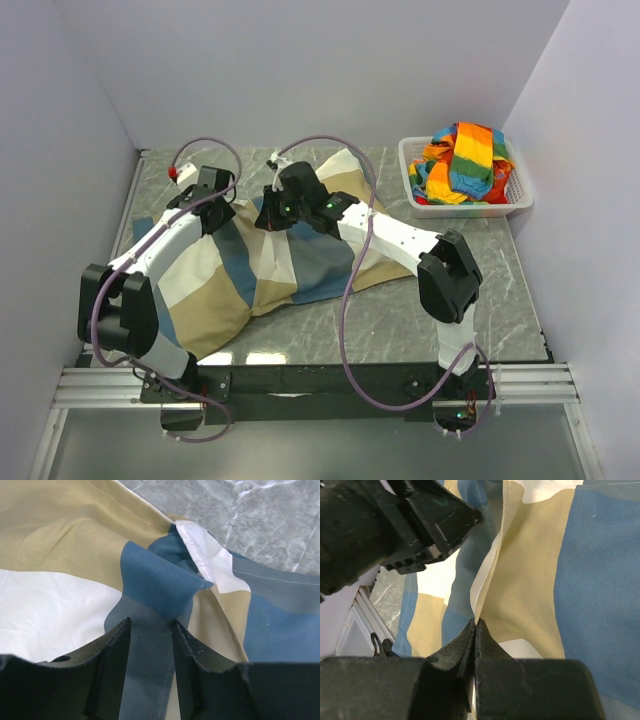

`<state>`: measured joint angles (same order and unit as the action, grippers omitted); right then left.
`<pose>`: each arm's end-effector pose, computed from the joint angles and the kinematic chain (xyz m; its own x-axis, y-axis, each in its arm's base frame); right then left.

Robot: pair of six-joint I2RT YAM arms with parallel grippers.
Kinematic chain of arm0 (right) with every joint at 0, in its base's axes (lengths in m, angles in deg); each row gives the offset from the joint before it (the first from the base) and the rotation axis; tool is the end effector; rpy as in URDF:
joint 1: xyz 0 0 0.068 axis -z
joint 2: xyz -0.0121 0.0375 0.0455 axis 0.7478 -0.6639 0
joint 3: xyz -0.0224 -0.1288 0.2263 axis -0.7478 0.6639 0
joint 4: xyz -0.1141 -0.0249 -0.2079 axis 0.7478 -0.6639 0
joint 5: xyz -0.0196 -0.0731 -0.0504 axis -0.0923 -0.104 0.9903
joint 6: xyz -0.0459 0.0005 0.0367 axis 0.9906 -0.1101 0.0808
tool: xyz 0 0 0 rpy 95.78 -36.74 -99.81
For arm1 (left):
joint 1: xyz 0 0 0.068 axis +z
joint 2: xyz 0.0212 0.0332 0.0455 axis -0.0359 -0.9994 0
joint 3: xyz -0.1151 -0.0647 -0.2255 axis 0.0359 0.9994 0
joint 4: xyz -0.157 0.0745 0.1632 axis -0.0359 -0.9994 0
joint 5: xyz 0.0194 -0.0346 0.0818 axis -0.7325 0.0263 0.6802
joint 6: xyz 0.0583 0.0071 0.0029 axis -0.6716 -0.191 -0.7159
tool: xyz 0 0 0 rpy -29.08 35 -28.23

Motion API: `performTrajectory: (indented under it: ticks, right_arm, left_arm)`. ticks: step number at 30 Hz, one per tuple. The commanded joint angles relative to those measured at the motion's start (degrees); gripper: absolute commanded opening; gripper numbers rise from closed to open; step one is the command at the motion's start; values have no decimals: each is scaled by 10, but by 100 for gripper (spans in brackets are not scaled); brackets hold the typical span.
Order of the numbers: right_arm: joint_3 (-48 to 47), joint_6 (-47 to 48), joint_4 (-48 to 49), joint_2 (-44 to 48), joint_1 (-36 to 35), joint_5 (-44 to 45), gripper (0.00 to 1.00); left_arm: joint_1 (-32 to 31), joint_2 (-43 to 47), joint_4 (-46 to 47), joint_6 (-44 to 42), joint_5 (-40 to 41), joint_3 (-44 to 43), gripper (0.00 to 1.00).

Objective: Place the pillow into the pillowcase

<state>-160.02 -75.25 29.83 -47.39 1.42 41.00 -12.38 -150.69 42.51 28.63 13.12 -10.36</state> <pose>0.2928 0.3285 0.2845 -0.7025 -0.0694 -0.7083 -0.5841 0.6249 0.5180 0.3010 -0.0584 0.2546 -0.4476 -0.6021 -0.6612 -0.6021 0.7496 -0.2750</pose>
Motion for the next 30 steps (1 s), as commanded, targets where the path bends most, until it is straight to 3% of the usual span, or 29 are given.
performTrajectory:
  ticks: [1, 3, 4, 9, 14, 21, 24, 26, 29, 30]
  right_arm:
    - [-36, 11, 18, 4, 0, 11, 0]
    - [-42, 11, 19, -3, 0, 7, 0]
    - [-45, 14, 21, -5, 0, 6, 0]
    - [-71, 24, 18, -30, 0, -8, 4]
    - [-89, 34, 18, -44, 0, -18, 5]
    - [-155, 57, -2, -101, 2, -34, 20]
    - [-193, 61, -21, -131, 3, -34, 22]
    - [-210, 60, -30, -144, 4, -37, 19]
    - [-204, 55, -24, -139, 2, -37, 1]
    - [-195, 53, -23, -136, 2, -36, 0]
  left_arm:
    - [1, -12, 33, -23, 14, -16, 44]
    - [1, -13, 57, -32, 4, -9, 40]
    - [2, -13, 67, -38, -2, -5, 30]
    - [2, -11, 100, -60, -45, 7, 1]
    - [2, -4, 115, -58, -70, 22, 1]
    - [2, 38, 104, -32, -141, 58, 1]
    - [3, 50, 114, -20, -160, 86, 1]
    - [6, 47, 135, -10, -188, 100, 1]
    - [9, 29, 165, 2, -232, 124, 1]
    - [9, 17, 185, 5, -241, 131, 1]
